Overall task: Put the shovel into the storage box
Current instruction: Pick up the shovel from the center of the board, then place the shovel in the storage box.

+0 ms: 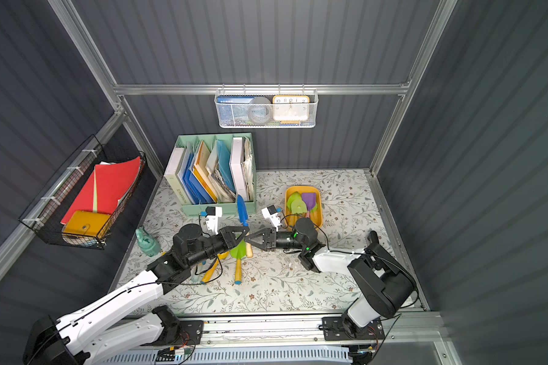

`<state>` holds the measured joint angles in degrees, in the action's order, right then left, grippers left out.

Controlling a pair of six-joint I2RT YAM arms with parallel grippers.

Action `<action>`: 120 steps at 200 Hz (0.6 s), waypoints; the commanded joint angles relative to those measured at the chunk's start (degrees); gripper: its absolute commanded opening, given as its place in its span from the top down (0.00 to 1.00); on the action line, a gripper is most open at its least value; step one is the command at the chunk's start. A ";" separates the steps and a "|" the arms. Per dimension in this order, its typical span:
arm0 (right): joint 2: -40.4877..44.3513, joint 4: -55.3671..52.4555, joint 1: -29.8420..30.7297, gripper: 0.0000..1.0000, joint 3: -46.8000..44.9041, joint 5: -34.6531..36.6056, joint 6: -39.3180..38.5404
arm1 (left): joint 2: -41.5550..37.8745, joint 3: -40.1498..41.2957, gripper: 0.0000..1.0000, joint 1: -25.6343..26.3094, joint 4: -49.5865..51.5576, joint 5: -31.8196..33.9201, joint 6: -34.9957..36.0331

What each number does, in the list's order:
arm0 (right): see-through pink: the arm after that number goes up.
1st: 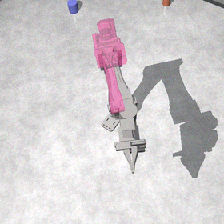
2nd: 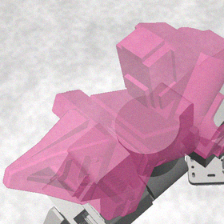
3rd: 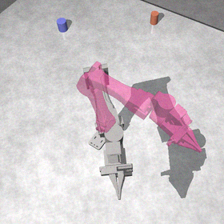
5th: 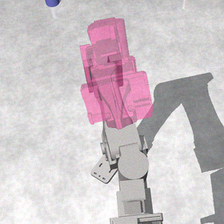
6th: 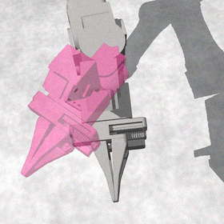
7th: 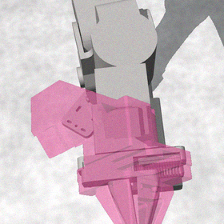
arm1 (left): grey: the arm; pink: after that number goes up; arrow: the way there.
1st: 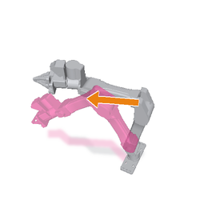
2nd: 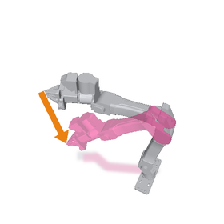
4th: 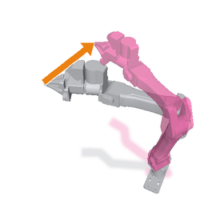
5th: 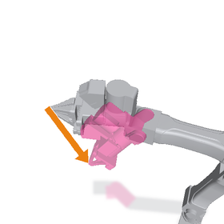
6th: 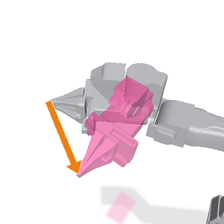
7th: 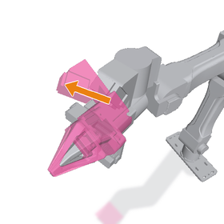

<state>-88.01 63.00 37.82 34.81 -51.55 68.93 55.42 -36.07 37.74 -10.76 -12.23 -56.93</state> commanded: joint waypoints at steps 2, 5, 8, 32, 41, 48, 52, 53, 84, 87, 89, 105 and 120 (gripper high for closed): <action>3.56 -7.42 0.08 0.91 1.27 0.38 -4.96 | -1.95 0.58 0.61 -0.73 -0.42 0.37 0.74; 4.11 -8.96 -0.01 0.91 1.40 0.54 -5.67 | -2.04 0.57 0.57 -0.73 0.00 0.63 0.74; 4.71 -10.57 -0.03 0.91 1.53 0.76 -6.60 | -2.25 0.50 0.53 -0.73 0.43 0.97 0.79; 9.63 -24.57 -0.49 0.91 2.70 4.51 -13.85 | -4.00 -0.41 0.37 -1.13 5.24 3.86 1.36; 11.52 -31.37 -0.90 0.91 3.77 6.19 -16.91 | -4.59 -0.42 0.35 -1.34 6.43 4.52 1.43; 12.96 -36.68 -1.38 0.91 4.75 7.67 -19.40 | -4.87 -0.61 0.34 -1.44 7.28 4.94 1.52; 13.73 -39.65 -1.63 0.91 5.32 8.78 -20.64 | -4.88 -0.70 0.33 -1.44 7.86 5.19 1.55; 13.91 -40.43 -1.67 0.91 5.43 9.07 -20.97 | -4.88 -0.77 0.33 -1.44 8.04 5.24 1.60; 18.01 -60.15 -4.20 0.91 9.76 16.87 -29.36 | -3.37 -2.74 0.28 -1.55 15.21 8.32 2.04; 18.18 -61.54 -4.41 0.91 10.08 17.50 -30.03 | -3.19 -2.88 0.28 -1.53 15.77 8.61 2.03; 18.21 -62.55 -4.60 0.91 10.34 17.81 -30.42 | -3.14 -2.93 0.28 -1.53 16.19 8.80 2.05; 18.24 -69.07 -6.34 0.91 12.07 20.58 -33.33 | -2.07 -3.60 0.28 -1.50 18.64 9.67 2.56; 18.23 -74.78 -7.77 0.91 14.18 23.37 -35.66 | -1.03 -3.89 0.28 -1.51 19.83 9.93 2.60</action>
<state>-70.08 4.16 31.97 45.74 -34.96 41.15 53.08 -37.91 36.42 3.68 -4.32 -55.92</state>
